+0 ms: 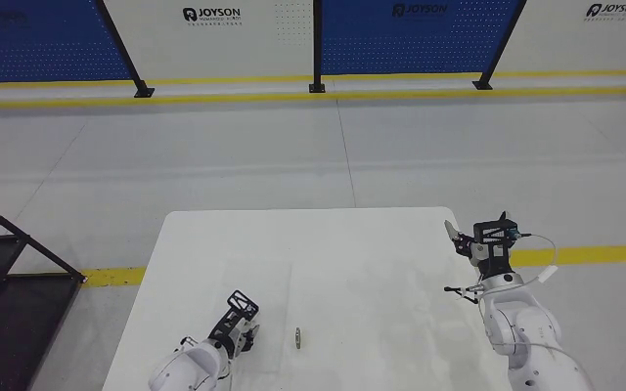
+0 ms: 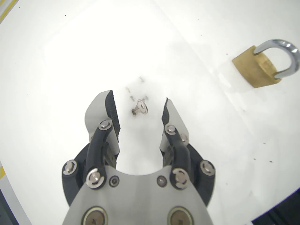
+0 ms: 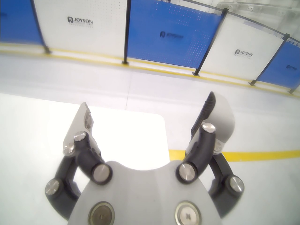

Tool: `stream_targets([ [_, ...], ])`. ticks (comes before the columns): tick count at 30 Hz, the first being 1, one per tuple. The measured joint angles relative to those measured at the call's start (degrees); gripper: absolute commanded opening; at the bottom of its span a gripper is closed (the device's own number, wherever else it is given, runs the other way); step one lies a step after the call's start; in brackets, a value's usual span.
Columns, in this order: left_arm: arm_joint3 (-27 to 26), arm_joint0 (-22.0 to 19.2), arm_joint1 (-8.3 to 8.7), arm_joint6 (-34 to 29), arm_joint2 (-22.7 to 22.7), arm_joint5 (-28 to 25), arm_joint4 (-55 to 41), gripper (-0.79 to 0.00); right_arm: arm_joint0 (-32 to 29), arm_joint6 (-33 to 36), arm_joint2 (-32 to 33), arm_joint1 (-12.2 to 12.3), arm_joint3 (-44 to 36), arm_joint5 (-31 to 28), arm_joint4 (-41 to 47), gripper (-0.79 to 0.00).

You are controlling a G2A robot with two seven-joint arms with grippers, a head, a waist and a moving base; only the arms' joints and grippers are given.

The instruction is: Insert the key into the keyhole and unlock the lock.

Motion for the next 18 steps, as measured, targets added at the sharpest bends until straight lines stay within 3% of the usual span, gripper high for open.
stream_targets([
  [15,1.1,-1.3,-0.09,1.4,0.9,1.1,0.1,-0.508,0.0,0.0,0.0,0.0,0.0,0.0,0.0,0.0],
  [18,0.9,-1.1,-0.04,1.6,0.8,0.9,0.3,-0.613,0.0,0.0,0.0,0.0,0.0,0.0,0.0,0.0],
])
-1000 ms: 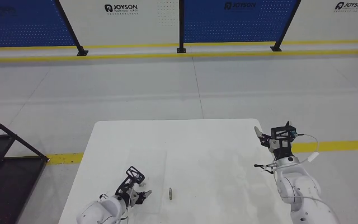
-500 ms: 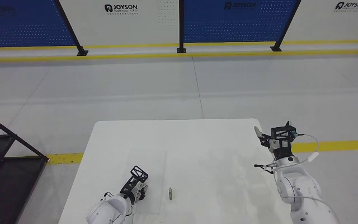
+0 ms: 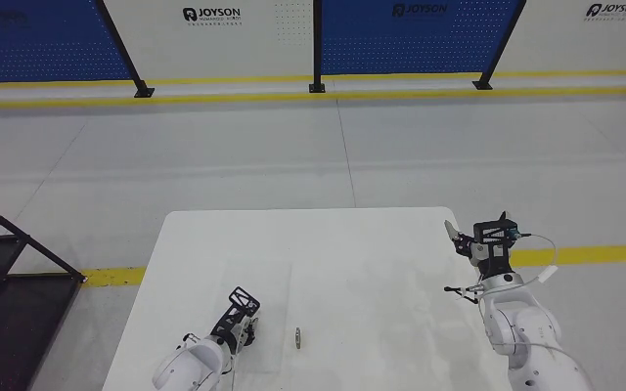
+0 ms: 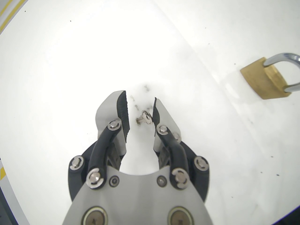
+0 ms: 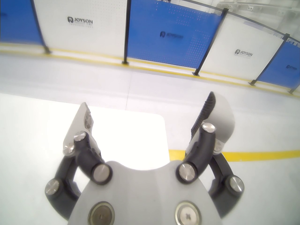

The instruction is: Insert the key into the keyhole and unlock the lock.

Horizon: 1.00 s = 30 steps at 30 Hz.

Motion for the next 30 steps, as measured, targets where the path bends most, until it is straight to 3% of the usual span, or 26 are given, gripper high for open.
stream_targets([
  [6,-0.3,0.2,0.07,-0.2,0.1,0.0,0.6,-0.671,0.0,0.0,0.0,0.0,0.0,0.0,0.0,0.0],
  [8,-0.5,0.3,0.08,-0.1,0.2,0.1,0.7,-0.767,0.0,0.0,0.0,0.0,0.0,0.0,0.0,0.0],
  [9,-0.6,0.3,0.08,-0.1,0.2,0.2,0.8,-0.779,0.0,0.0,0.0,0.0,0.0,0.0,0.0,0.0],
  [21,-3.5,1.7,0.31,-0.2,-0.7,0.3,0.9,-0.785,0.0,0.0,0.0,0.0,0.0,0.0,0.0,0.0],
  [30,-10.3,7.5,1.08,4.4,-5.9,-3.0,-3.3,-0.785,0.0,0.0,0.0,0.0,0.0,0.0,0.0,0.0],
])
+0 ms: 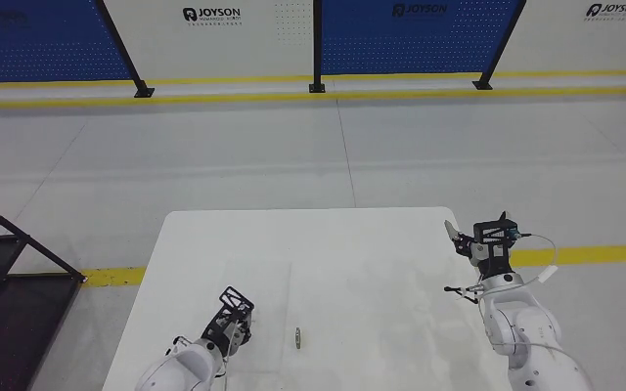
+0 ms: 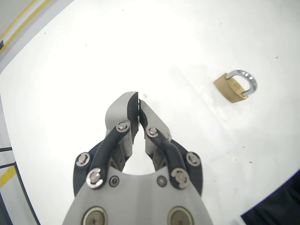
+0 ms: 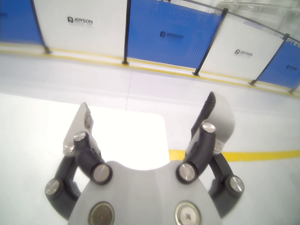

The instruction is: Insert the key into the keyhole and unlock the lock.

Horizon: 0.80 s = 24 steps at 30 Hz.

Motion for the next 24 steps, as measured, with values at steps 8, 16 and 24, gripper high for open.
stream_targets([
  [8,-4.4,7.6,0.74,16.4,-8.4,-9.1,-11.7,-0.785,0.0,0.0,0.0,0.0,0.0,0.0,0.0,0.0],
  [16,-0.8,10.4,1.87,37.8,-13.8,-31.3,-13.8,-0.785,0.0,0.0,0.0,0.0,0.0,0.0,0.0,0.0],
  [24,7.0,7.4,2.17,57.6,-12.2,-42.8,-8.8,-0.785,-0.5,0.0,-0.4,0.0,-0.6,-0.1,-1.0,0.0],
])
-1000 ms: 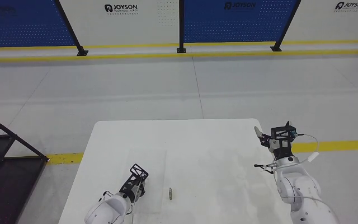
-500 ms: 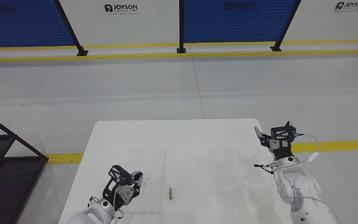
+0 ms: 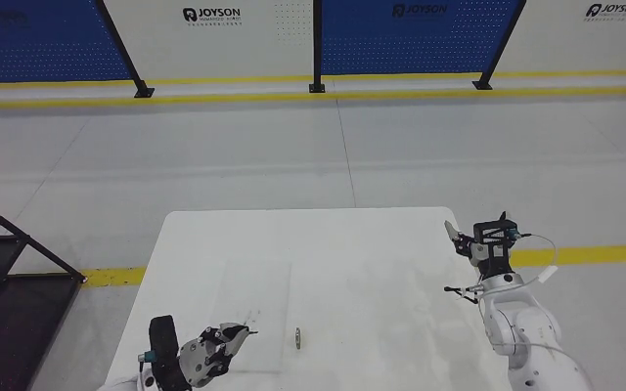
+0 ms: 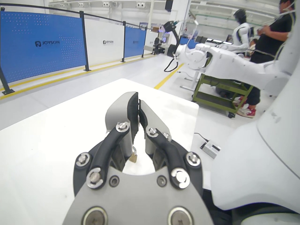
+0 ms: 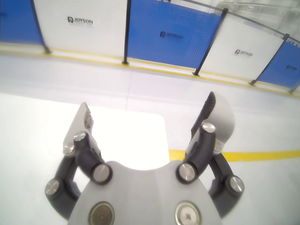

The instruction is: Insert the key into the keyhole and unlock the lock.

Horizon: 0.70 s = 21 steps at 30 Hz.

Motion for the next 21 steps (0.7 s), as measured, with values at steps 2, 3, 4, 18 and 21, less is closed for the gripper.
stream_targets([
  [2,2.7,-1.6,0.04,3.8,0.6,-1.6,0.7,-0.785,-1.8,-0.4,-1.4,-0.1,-1.9,-0.3,-2.3,0.0],
  [3,3.7,-2.1,0.05,5.1,0.9,-1.8,1.1,-0.785,-2.8,-0.4,-2.2,-0.1,-3.0,-0.7,-3.4,0.0],
  [4,4.6,-2.5,0.08,6.3,1.2,-1.8,1.5,-0.785,-4.0,-0.3,-3.3,-0.1,-4.0,-1.3,-4.5,0.0],
  [18,5.0,-2.7,0.1,7.0,1.4,-1.7,1.8,-0.785,-8.4,11.4,-29.6,-1.2,-4.0,-20.3,-16.6,0.0],
  [21,5.0,-2.7,0.1,7.0,1.4,-1.7,1.8,-0.785,-6.5,12.4,-34.2,-2.0,-1.5,-21.2,-14.0,0.0],
])
